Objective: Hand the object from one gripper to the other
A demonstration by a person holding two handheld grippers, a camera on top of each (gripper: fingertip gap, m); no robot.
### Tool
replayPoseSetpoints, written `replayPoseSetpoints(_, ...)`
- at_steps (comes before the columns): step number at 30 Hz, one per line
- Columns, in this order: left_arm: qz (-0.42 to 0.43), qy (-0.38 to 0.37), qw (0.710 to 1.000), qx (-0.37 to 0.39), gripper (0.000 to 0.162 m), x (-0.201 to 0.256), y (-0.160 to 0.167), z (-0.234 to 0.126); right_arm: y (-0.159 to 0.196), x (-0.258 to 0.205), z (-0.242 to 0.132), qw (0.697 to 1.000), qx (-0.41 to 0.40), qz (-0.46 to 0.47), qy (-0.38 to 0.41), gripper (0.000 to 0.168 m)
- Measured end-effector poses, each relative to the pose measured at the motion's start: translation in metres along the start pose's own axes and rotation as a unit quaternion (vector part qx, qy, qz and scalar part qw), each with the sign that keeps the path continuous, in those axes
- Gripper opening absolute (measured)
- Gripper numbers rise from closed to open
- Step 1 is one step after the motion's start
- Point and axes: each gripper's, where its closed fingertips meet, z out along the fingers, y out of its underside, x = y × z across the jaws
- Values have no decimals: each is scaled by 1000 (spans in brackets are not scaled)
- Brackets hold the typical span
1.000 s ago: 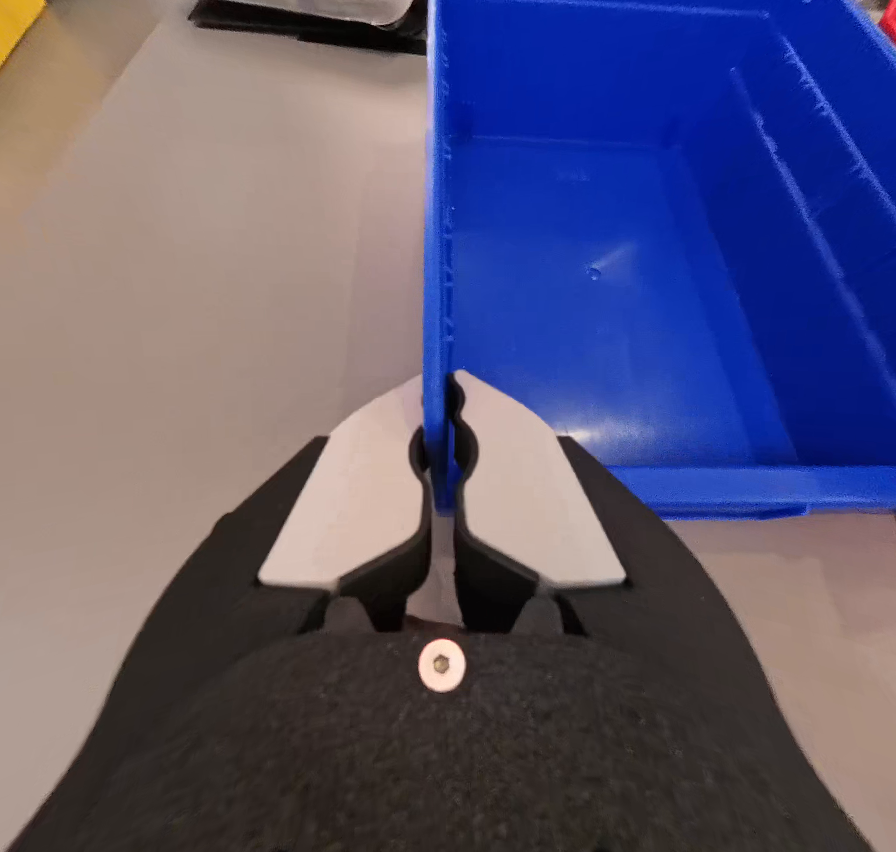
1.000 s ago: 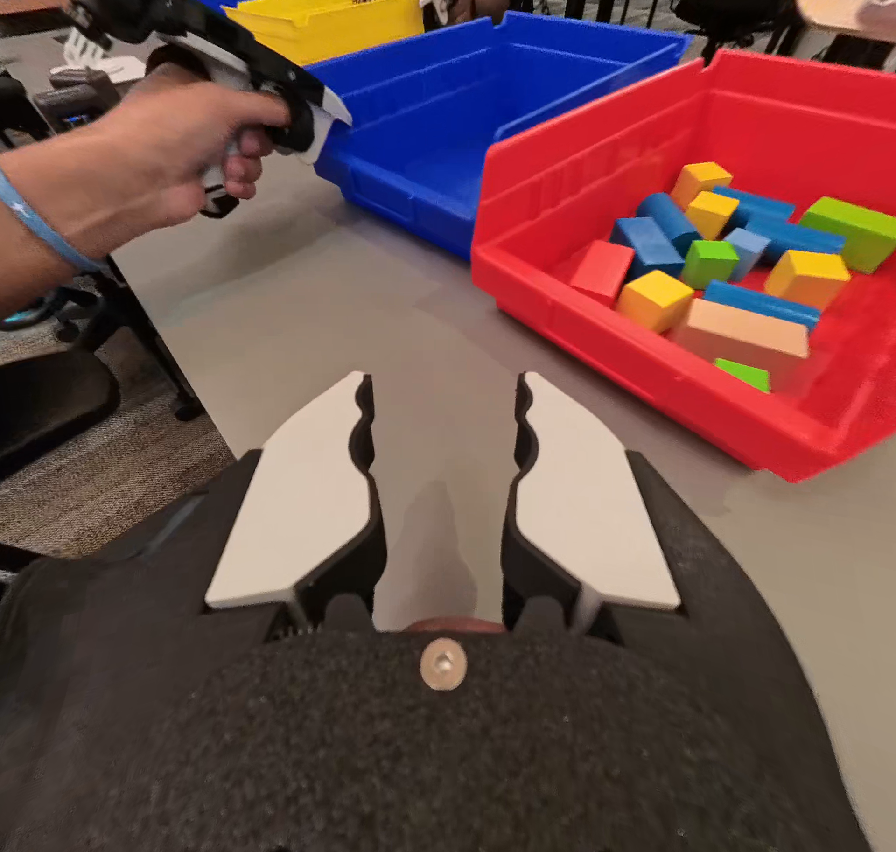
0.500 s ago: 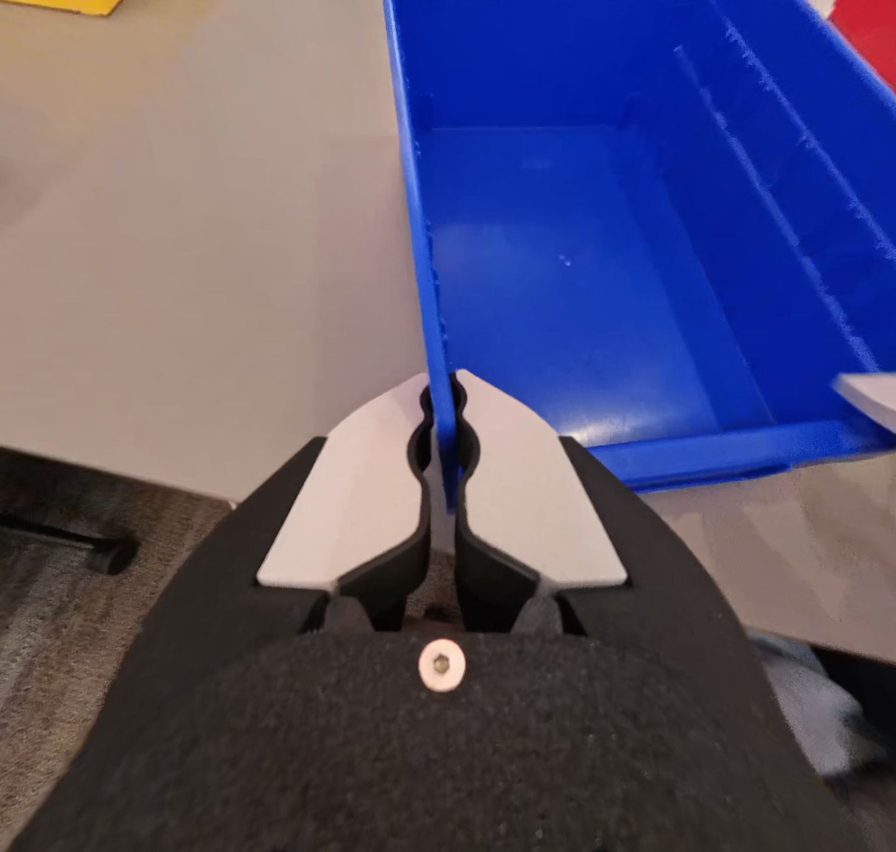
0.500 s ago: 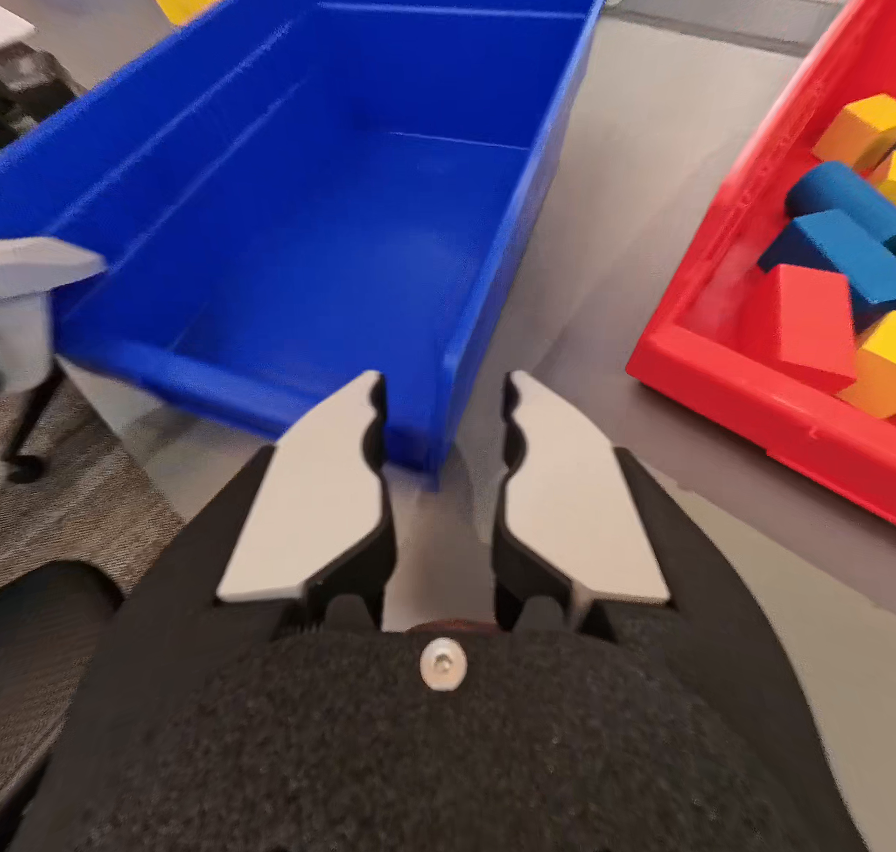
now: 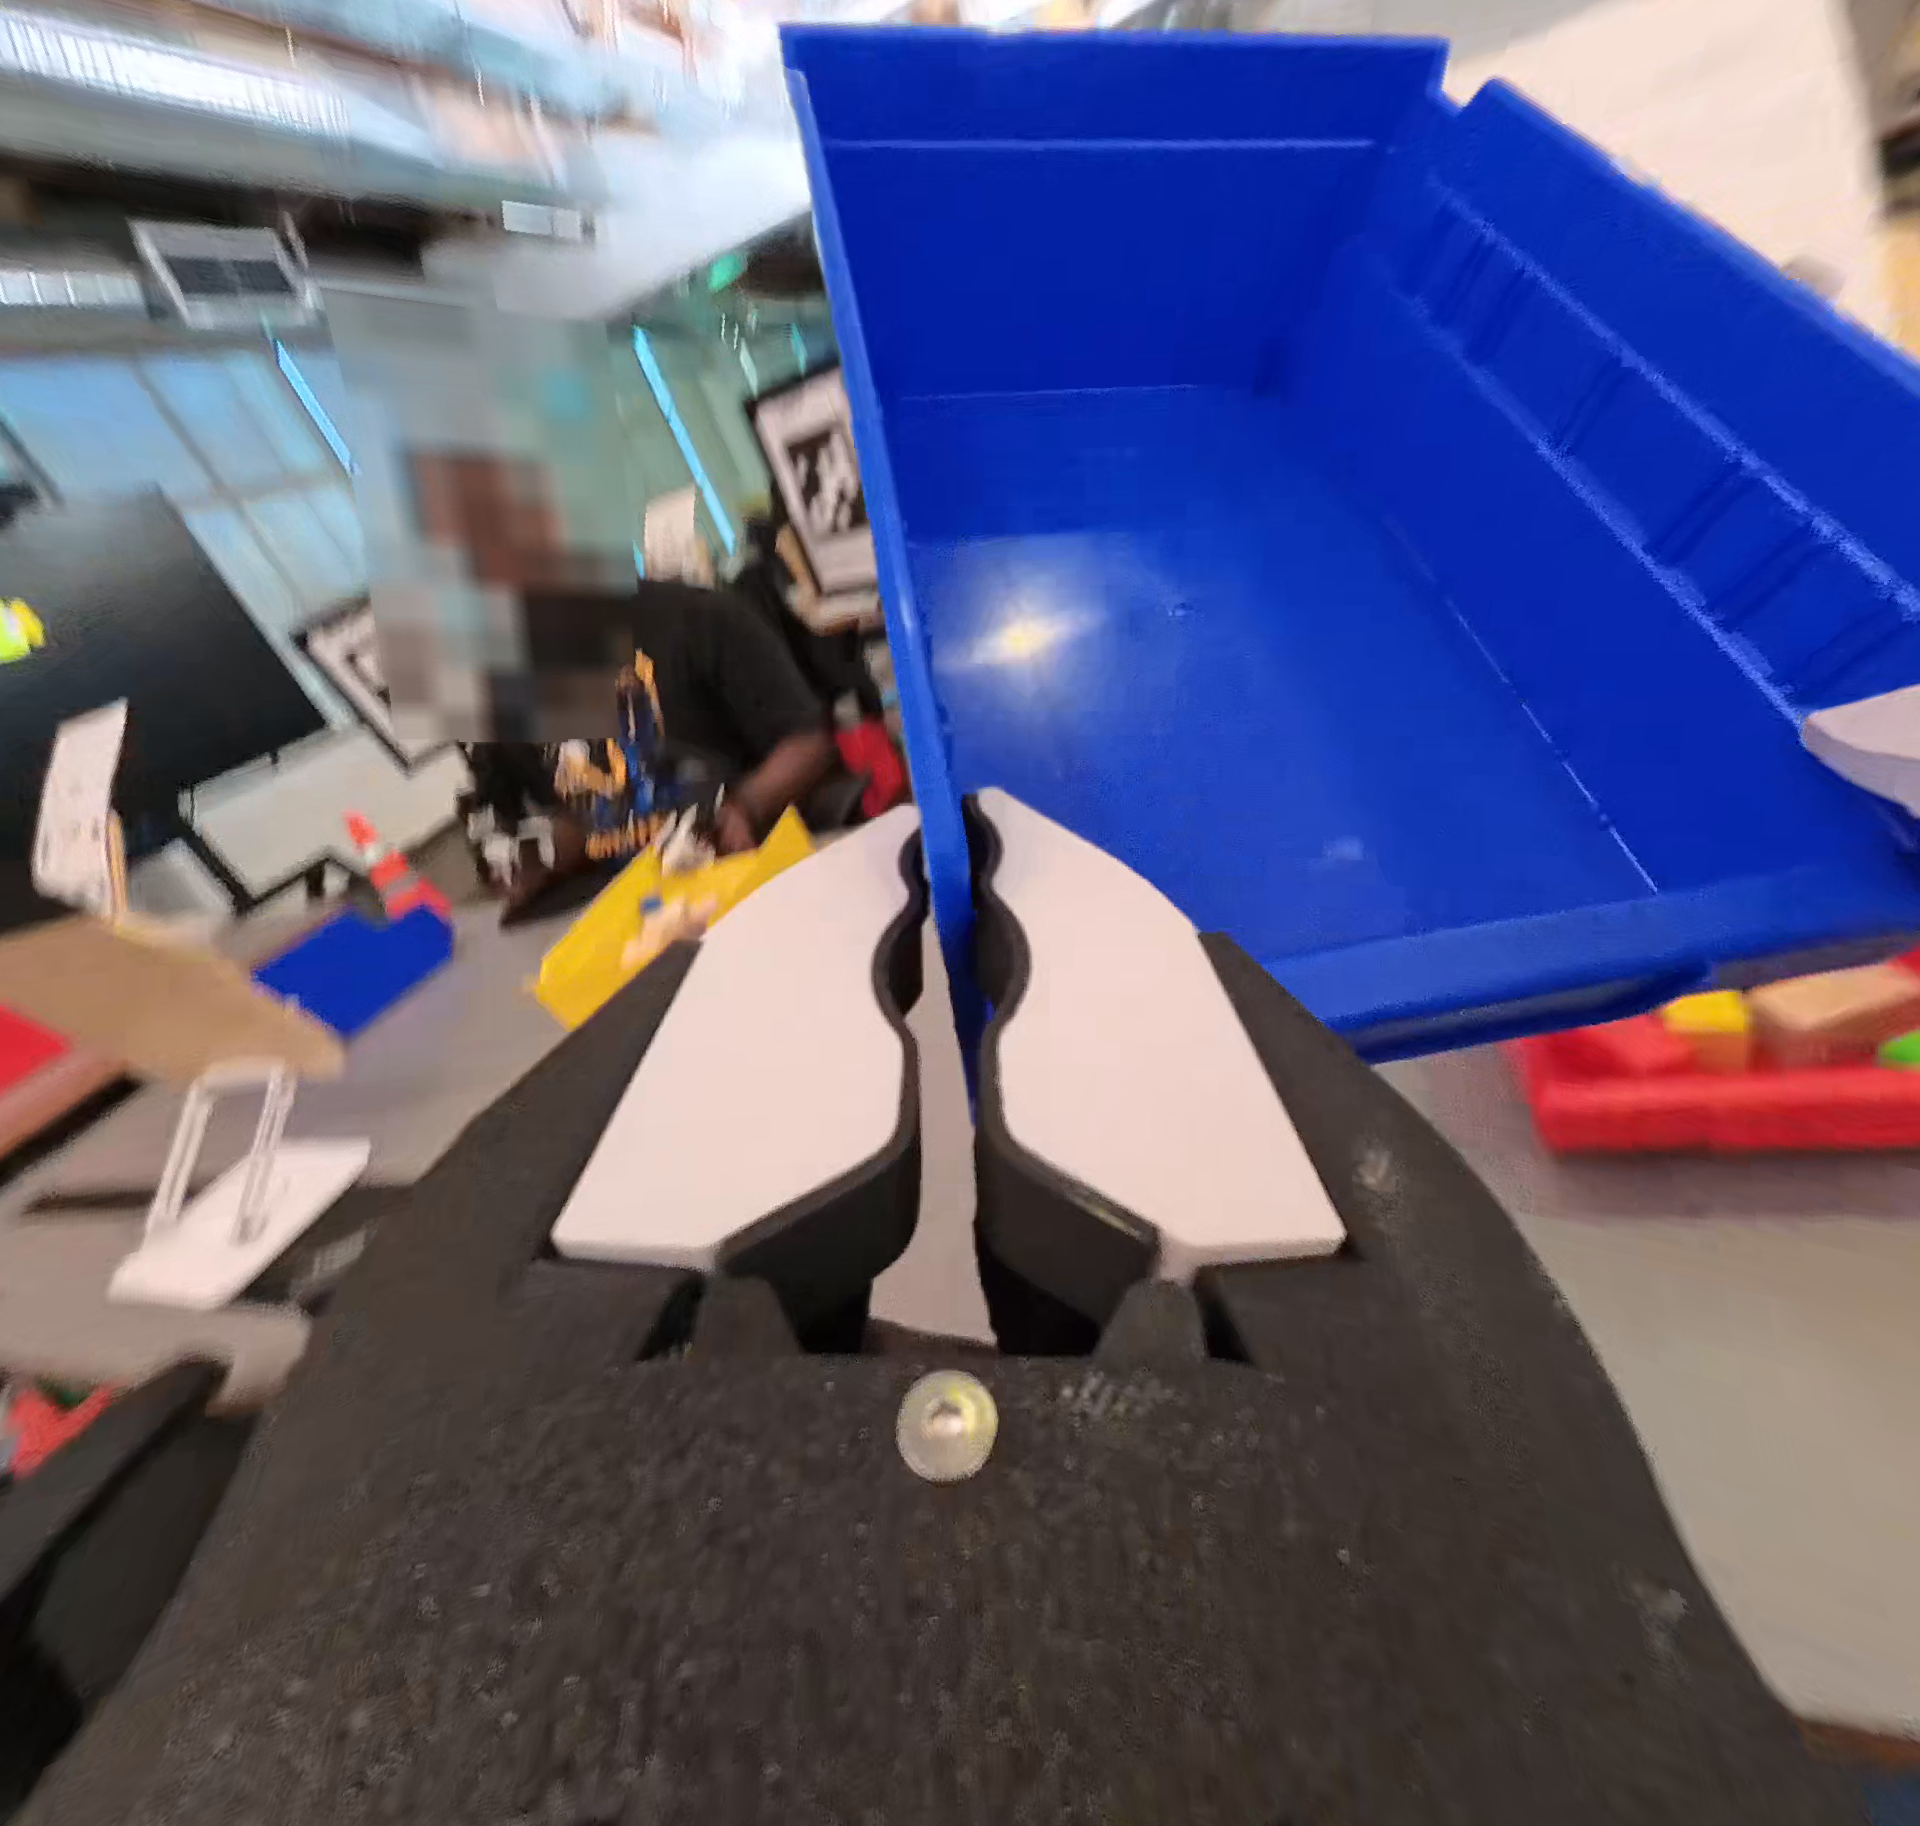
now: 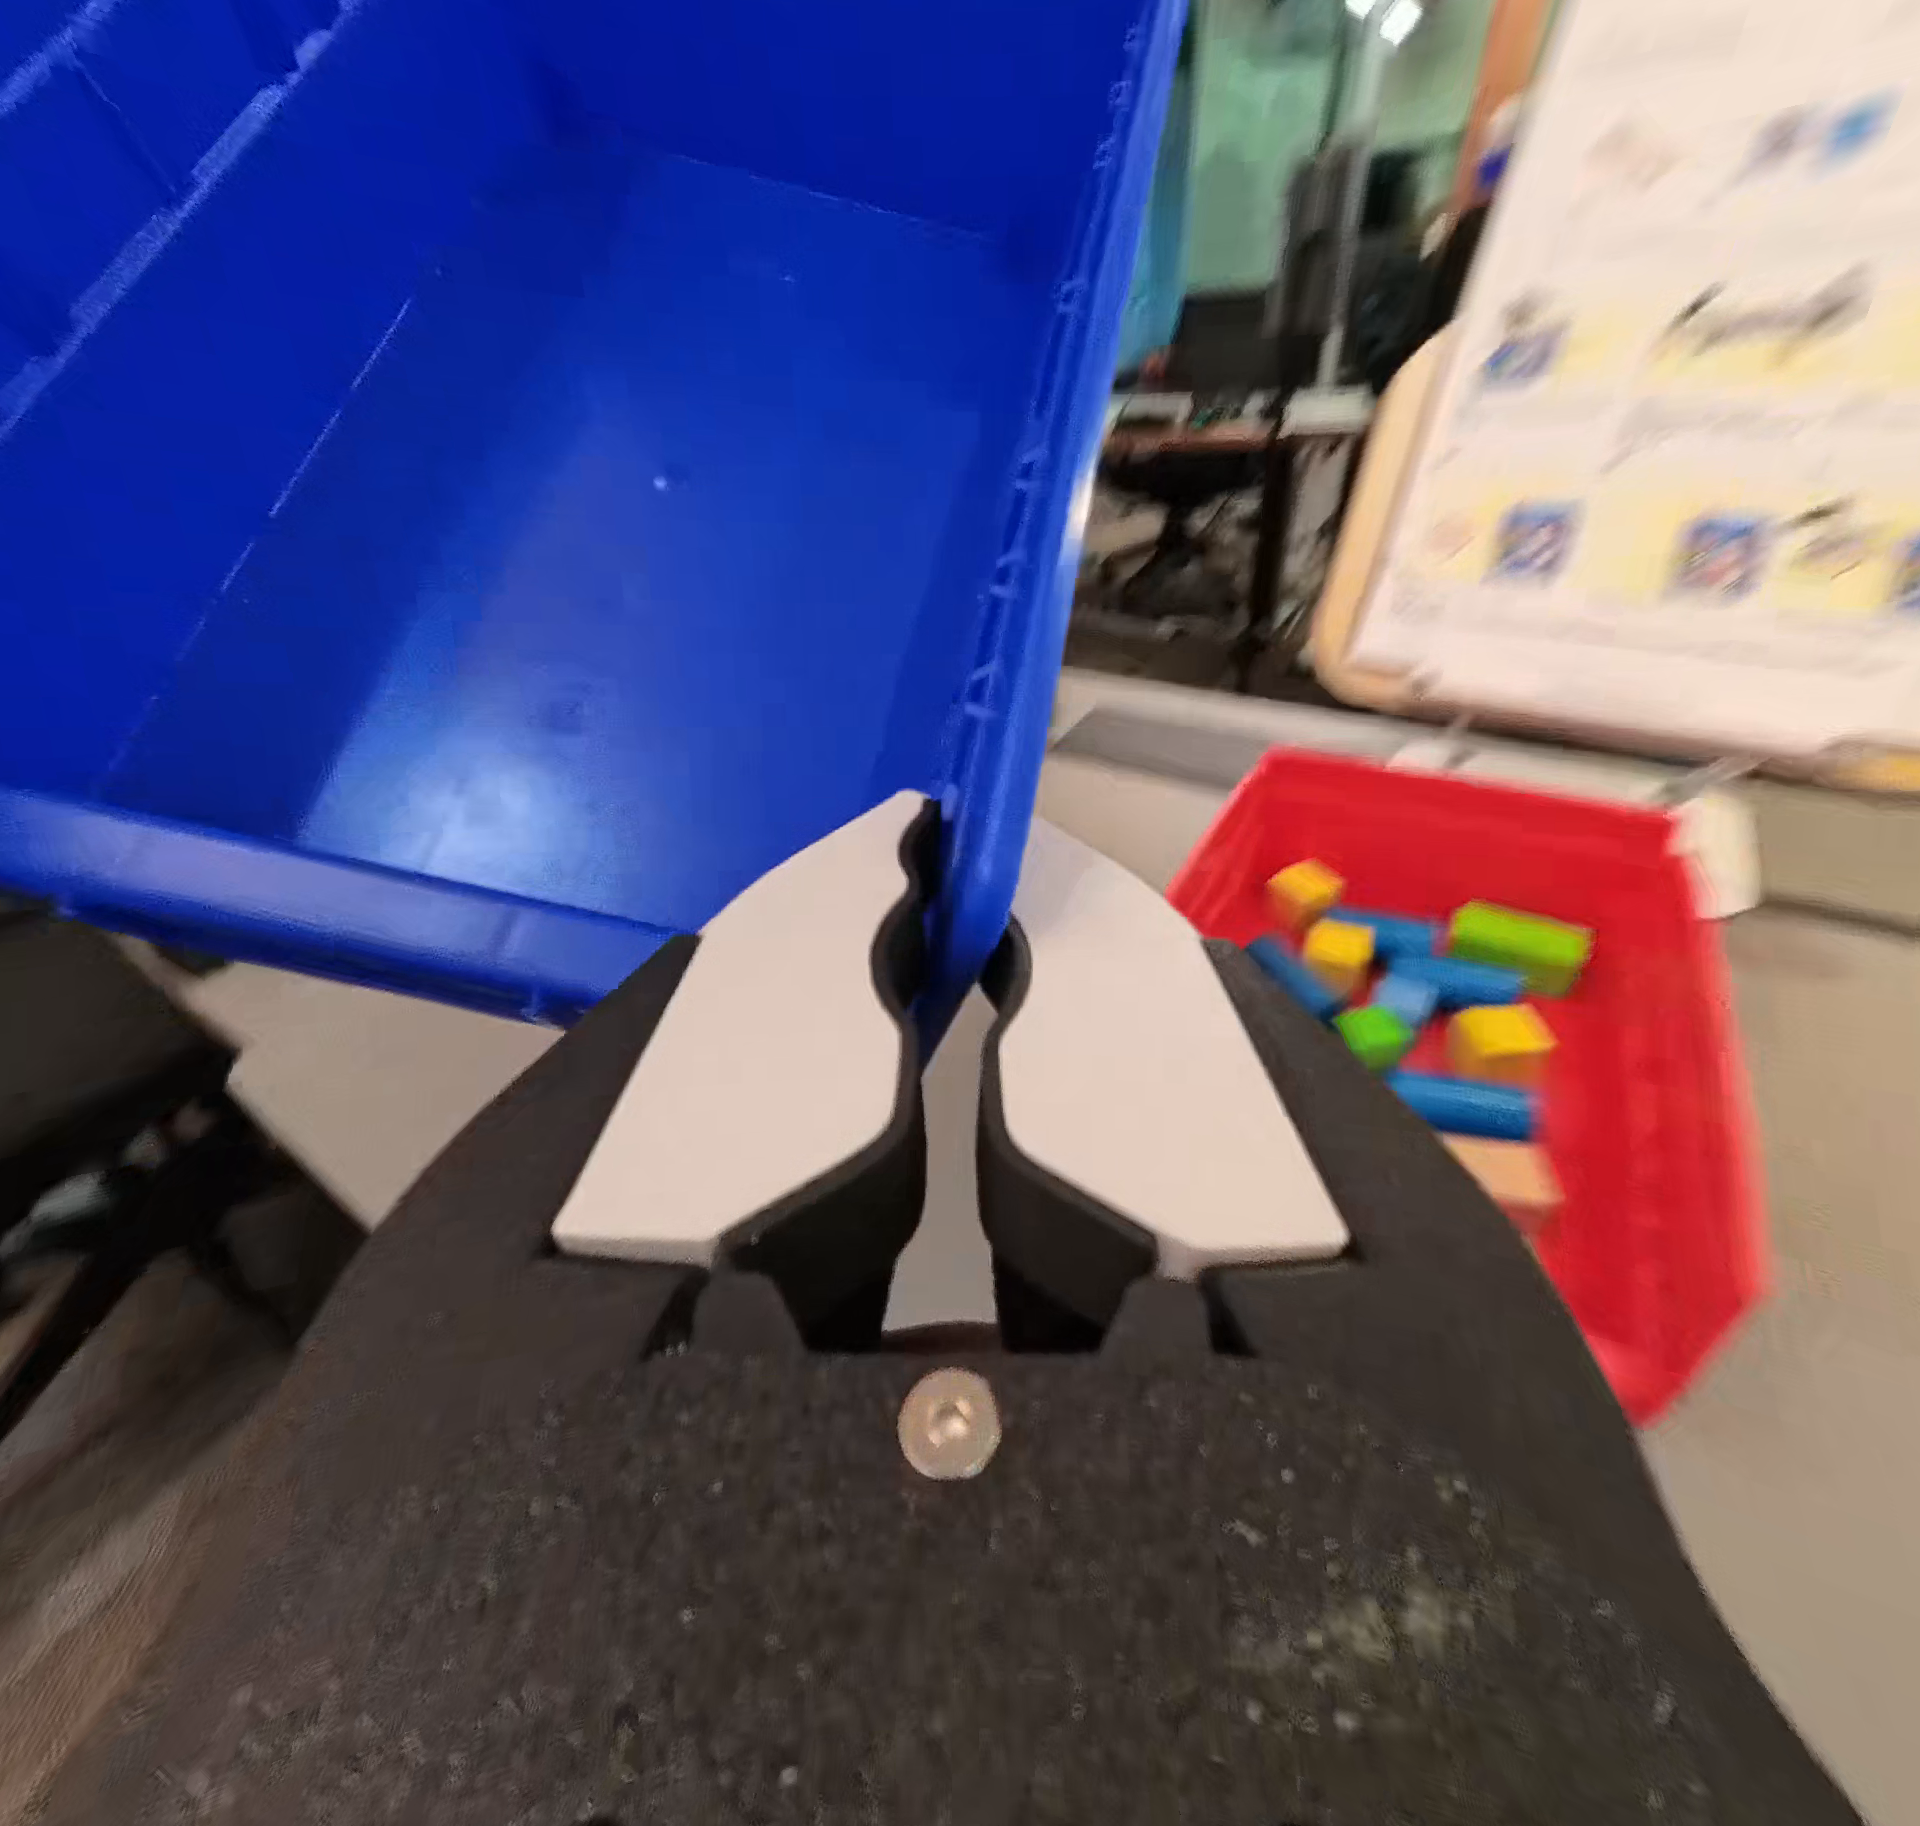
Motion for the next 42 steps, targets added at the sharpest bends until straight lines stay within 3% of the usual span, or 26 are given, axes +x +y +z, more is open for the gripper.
replayPoseSetpoints(5,18,82,990,109,4,103,-118,12,-101,115,-77,988,106,15,109,3)
replayPoseSetpoints(7,-1,133,984,120,4,163,-146,24,-117,172,-109,979,117,14,166,3)
replayPoseSetpoints(10,-28,209,972,106,4,274,-162,48,-111,270,-150,963,93,11,253,2)
replayPoseSetpoints(13,-68,269,960,43,4,394,-129,71,-78,374,-176,952,9,-7,307,2)
replayPoseSetpoints(17,-104,302,945,-69,4,523,-34,81,14,480,-189,931,-145,-29,332,2)
replayPoseSetpoints(20,-117,322,927,-151,5,577,38,78,89,519,-186,925,-227,-22,303,3)
replayPoseSetpoints(22,-102,326,922,-182,5,596,70,77,133,535,-182,923,-257,0,288,2)
replayPoseSetpoints(25,-90,328,917,-207,6,611,93,81,180,546,-178,921,-279,40,270,3)
replayPoseSetpoints(27,-106,342,909,-213,8,614,95,81,184,549,-177,922,-275,29,270,3)
replayPoseSetpoints(31,-140,435,855,-243,25,612,84,63,180,557,-178,925,-242,80,282,5)
replayPoseSetpoints(33,-157,457,848,-220,43,577,63,62,163,560,-191,922,-225,73,305,23)
replayPoseSetpoints(35,-157,478,845,-184,43,525,40,65,133,551,-201,929,-190,90,303,25)
replayPoseSetpoints(38,-141,443,872,-150,44,425,31,84,71,511,-194,960,-114,133,217,26)
replayPoseSetpoints(42,-136,317,929,-132,48,292,62,119,2,420,-158,991,-32,103,79,37)
